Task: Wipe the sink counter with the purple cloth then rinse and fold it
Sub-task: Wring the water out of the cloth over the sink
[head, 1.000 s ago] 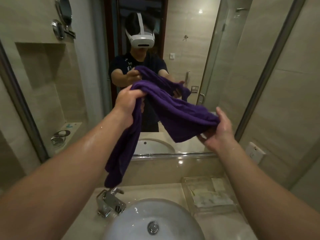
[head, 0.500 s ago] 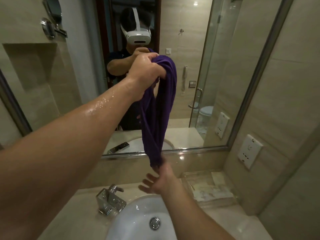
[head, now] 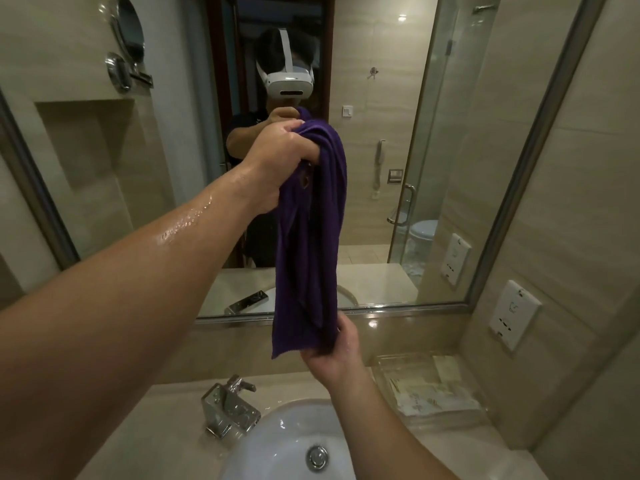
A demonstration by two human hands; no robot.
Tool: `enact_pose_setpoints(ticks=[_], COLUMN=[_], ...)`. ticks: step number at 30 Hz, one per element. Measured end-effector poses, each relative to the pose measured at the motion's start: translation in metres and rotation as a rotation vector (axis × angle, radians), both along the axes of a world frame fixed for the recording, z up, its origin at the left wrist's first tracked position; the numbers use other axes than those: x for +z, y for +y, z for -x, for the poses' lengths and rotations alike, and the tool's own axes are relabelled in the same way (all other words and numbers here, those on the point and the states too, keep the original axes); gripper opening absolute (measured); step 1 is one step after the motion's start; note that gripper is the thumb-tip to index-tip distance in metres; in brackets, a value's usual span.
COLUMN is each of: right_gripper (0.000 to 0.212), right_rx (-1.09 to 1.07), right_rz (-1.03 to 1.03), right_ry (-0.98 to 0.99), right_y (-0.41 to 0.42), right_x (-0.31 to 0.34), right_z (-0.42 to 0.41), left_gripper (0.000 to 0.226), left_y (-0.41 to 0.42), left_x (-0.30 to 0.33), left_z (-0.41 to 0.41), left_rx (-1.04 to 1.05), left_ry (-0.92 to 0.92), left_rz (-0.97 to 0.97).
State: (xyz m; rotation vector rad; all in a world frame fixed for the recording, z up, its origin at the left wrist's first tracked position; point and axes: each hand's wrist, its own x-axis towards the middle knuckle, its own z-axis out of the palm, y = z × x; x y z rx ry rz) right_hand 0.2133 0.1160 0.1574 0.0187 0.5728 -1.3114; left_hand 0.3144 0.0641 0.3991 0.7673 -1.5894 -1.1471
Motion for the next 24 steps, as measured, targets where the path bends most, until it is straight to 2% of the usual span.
enact_pose_setpoints(ticks=[3, 6, 8, 10, 12, 15, 17, 21, 24], right_gripper=[0.041, 0.027, 0.006, 0.007, 0.02, 0.026, 0.019, 0.022, 0.016], right_rx=[0.03, 0.071, 0.126, 0.172, 0.159, 0.038, -0.064, -0.209, -0.323], right_rz=[0.027, -0.047, -0.14, -0.188, -0.184, -0.166, -0.146, 0.016, 0.176], right_ry=[0.049, 0.181, 0.305, 0.411, 0.478, 0.533, 0.601, 1.092, 1.399], right_y=[0.004, 0.002, -0.001, -0.002, -0.002, 0.001, -0.004, -0.023, -0.028], right_x=[0.002, 0.004, 0.004, 0.006, 0.012, 0.042, 0.059, 0.098, 0.136], right_z=[-0.003, 0.012, 0.034, 0.058, 0.073, 0.086, 0.097, 0.105, 0.09], left_gripper=[0.03, 0.029, 0.029, 0.043, 0.055, 0.035, 0.032, 0.031, 0.063], left_y=[-0.002, -0.005, -0.008, -0.011, -0.016, -0.026, -0.031, -0.026, -0.018], left_x=[0.001, 0.0, -0.002, -0.006, -0.016, -0.038, -0.053, -0.076, -0.076], left_z=[-0.01, -0.025, -0.041, -0.055, -0.061, -0.067, -0.072, -0.063, -0.045], left_rx=[-0.012, -0.065, -0.12, -0.141, -0.018, 0.231, 0.305, 0.362, 0.376], left_ry=[-0.052, -0.15, -0.189, -0.181, -0.128, -0.107, -0.232, -0.448, -0.52], left_rz=[-0.013, -0.032, -0.065, -0.123, -0.195, -0.29, -0.329, -0.344, -0.279])
